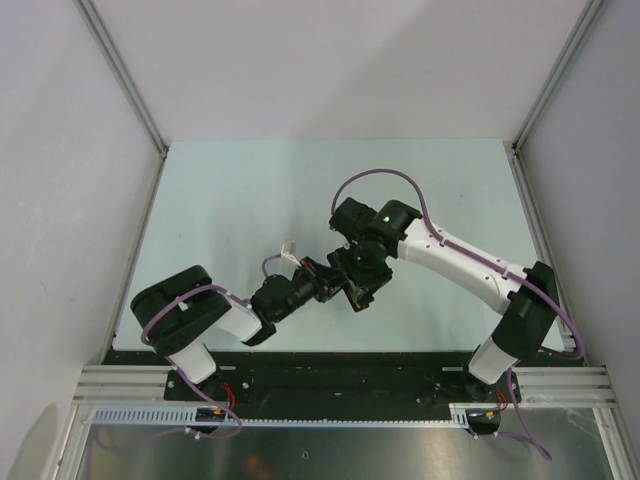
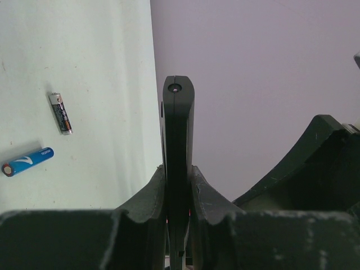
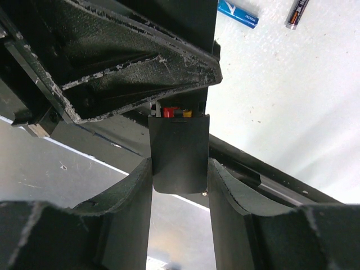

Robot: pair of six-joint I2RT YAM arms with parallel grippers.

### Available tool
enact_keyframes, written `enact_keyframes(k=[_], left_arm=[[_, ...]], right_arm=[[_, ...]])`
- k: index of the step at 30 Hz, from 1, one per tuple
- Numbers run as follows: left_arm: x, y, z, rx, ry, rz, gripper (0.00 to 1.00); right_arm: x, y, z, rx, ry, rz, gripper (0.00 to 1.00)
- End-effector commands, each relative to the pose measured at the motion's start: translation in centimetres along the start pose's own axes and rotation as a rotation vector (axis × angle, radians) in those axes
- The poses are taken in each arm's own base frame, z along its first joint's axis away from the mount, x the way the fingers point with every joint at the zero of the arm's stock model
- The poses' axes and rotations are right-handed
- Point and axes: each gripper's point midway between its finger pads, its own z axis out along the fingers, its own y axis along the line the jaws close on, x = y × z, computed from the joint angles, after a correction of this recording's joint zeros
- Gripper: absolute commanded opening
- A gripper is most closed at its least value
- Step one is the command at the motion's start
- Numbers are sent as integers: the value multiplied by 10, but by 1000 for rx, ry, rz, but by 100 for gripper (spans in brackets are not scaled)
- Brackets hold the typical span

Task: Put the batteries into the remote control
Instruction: Load the battery cover into the remote control.

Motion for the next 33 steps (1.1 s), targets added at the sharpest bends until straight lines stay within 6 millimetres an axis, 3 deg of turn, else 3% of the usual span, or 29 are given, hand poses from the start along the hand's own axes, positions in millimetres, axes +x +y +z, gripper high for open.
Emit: enact_keyframes(k=[1, 25, 33], left_arm=[[-8, -76, -7, 290, -38, -17, 0], [-7, -87, -12, 324, -44, 3, 0], [-12, -82, -12, 310, -74, 14, 0]], right_arm=[[-6, -2, 4, -5, -15, 16, 0], [3, 3, 15, -12, 10, 35, 0], [5, -1, 5, 5, -11, 57, 0]])
